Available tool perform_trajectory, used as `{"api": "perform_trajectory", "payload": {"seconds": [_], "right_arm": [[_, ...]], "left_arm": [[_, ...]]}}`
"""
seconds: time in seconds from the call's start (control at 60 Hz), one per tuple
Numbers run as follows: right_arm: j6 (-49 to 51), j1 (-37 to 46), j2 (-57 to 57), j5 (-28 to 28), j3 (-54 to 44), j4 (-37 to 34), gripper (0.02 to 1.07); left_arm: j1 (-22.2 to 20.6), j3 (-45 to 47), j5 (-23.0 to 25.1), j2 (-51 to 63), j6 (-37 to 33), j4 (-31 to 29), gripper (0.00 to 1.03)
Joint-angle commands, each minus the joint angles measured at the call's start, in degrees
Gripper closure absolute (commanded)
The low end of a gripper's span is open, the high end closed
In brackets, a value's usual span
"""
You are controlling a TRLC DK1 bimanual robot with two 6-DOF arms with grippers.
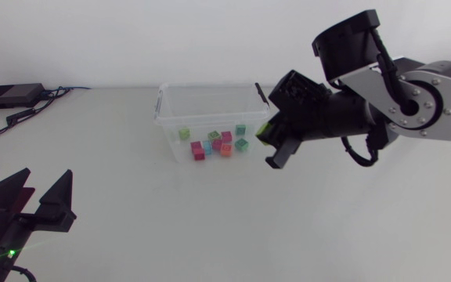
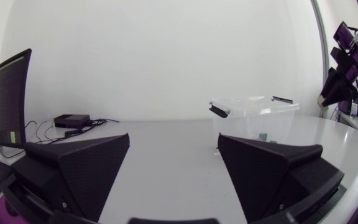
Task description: Pick up the duplo bricks and place them in the container
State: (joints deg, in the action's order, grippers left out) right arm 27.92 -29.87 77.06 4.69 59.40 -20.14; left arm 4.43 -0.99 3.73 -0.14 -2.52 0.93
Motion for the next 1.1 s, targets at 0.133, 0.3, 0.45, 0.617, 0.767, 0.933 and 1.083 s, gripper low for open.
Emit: {"api": "perform_trajectory", "payload": {"seconds": [0.133,0.3,0.45,0.617,0.767,0.933,1.083], "right_arm": [[-7.62,1.13,8.02,-0.65,4.15,14.08,0.82],[-10.43,2.18,18.39,-3.81,8.72,27.17,0.82],[-12.1,3.15,27.09,-5.48,14.96,31.48,0.82],[-12.63,3.41,31.22,-8.29,19.97,29.11,0.13],[-12.63,4.12,26.21,-8.29,18.74,25.5,0.06],[-12.63,5.7,14.44,-4.42,14.43,14.16,0.06],[-9.47,6.75,1.78,-1.44,6.79,-0.25,0.06]], "left_arm": [[0.14,1.08,-0.47,-0.65,1.12,-0.05,0.04],[0.14,1.08,-0.47,-0.65,1.12,-0.05,0.04],[0.14,1.08,-0.47,-0.65,1.12,-0.05,0.04],[0.14,1.08,-0.47,-0.65,1.12,-0.05,0.04],[0.14,1.08,-0.47,-0.65,1.12,-0.05,0.04],[0.14,1.08,-0.47,-0.65,1.12,-0.05,0.04],[0.14,1.08,-0.47,-0.65,1.12,-0.05,0.04]]}}
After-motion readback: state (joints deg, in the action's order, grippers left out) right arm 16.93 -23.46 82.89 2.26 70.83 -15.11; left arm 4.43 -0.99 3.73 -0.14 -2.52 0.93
